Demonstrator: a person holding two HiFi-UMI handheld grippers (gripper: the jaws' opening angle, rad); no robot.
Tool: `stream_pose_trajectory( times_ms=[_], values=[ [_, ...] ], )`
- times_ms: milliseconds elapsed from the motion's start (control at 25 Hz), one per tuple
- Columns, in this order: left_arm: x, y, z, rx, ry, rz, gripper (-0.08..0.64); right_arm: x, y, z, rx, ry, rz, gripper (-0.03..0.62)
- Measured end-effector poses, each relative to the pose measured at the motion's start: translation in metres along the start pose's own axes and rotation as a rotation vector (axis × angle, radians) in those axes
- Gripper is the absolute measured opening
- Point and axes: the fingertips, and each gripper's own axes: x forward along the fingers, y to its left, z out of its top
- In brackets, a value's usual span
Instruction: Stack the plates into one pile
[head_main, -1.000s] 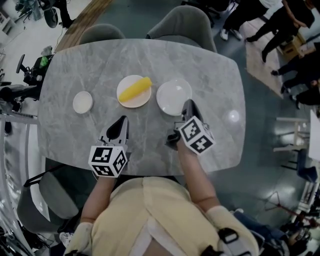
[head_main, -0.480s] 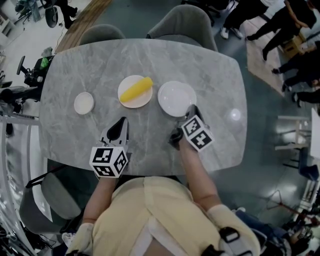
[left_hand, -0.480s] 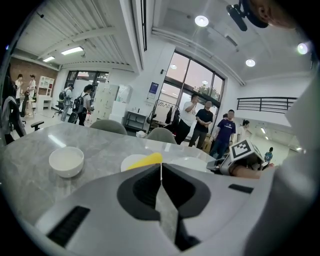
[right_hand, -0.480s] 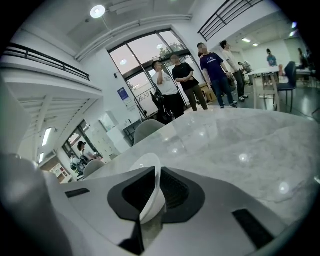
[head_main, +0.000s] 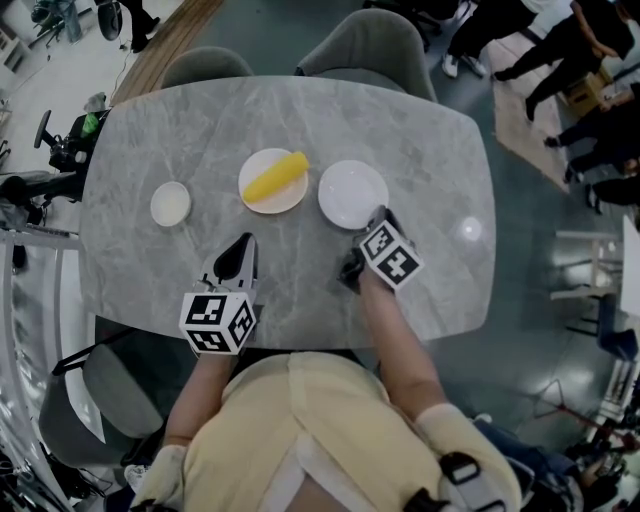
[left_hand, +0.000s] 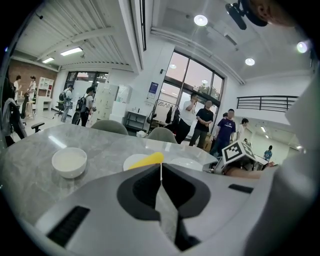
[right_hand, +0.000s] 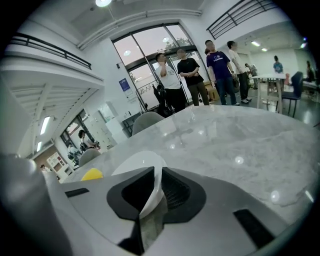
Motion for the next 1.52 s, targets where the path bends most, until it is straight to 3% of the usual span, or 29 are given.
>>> stream_pose_trajectory(
  times_ms=[280, 440, 800, 1120, 1520],
  values=[
    [-0.002, -0.001, -0.001, 0.012, 0.001, -0.011, 0.005, 0.002, -0.005, -0.001, -0.144, 0.032, -0.057, 0.041],
    [0.000, -0.002, 0.001, 0.017, 0.002, -0.022, 0.005, -0.005, -0.002, 0.002, -0.122, 0.022, -0.038, 0.046],
    [-0.001, -0.002, 0.012, 0.016, -0.014, -0.034, 0.005, -0.042, 0.023, 0.003, -0.119, 0.033, 0.110, 0.046],
    [-0.001, 0.001, 0.022, 0.020, -0.041, -0.039, 0.003, -0.071, 0.041, 0.000, -0.178, 0.062, 0.198, 0.046],
    [-0.007, 0.009, 0.025, 0.021, -0.057, -0.020, 0.003, -0.105, 0.070, 0.000, -0.222, 0.024, 0.328, 0.005]
  ],
)
